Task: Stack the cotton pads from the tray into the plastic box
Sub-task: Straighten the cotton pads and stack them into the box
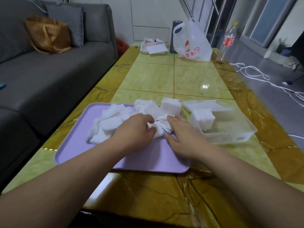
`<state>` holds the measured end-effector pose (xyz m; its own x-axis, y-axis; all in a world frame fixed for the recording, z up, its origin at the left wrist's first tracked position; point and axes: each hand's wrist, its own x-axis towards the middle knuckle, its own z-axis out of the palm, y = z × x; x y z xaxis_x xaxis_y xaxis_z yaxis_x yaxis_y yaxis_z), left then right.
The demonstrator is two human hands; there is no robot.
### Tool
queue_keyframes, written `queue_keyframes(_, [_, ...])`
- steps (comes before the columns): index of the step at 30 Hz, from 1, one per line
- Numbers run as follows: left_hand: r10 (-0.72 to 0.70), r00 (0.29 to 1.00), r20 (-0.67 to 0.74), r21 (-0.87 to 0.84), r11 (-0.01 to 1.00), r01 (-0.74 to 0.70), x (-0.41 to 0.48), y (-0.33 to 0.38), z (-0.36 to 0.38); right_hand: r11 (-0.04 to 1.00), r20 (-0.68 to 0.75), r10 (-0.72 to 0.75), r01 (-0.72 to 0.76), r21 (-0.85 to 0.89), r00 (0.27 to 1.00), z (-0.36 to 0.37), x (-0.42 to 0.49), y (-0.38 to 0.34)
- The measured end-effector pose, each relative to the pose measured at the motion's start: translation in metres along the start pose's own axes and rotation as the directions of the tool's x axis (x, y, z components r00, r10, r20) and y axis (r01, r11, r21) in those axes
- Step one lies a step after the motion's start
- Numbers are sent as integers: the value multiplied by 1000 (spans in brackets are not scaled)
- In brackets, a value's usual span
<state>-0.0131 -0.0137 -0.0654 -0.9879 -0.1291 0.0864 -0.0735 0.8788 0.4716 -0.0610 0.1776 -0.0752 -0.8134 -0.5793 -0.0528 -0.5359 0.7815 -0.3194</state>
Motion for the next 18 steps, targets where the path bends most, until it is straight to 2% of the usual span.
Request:
queue_keyframes(3, [25, 1000, 17, 83, 996, -27, 3, 2, 5, 999, 9, 33, -33, 32, 999, 2, 2, 1])
queue_keyframes(7, [43, 998, 37, 141, 989, -48, 4, -1, 1, 1000, -7, 6, -6, 25, 1000, 6, -1, -4])
queue_keyframes(11, [74, 997, 15, 71, 995, -75, -3, -4, -3, 995, -87, 4, 5, 97, 996, 4, -7, -8])
queue_keyframes(18, [192, 981, -27, 29, 981, -192, -4, 2, 2, 974, -79, -2, 20, 225, 997, -5, -18, -14])
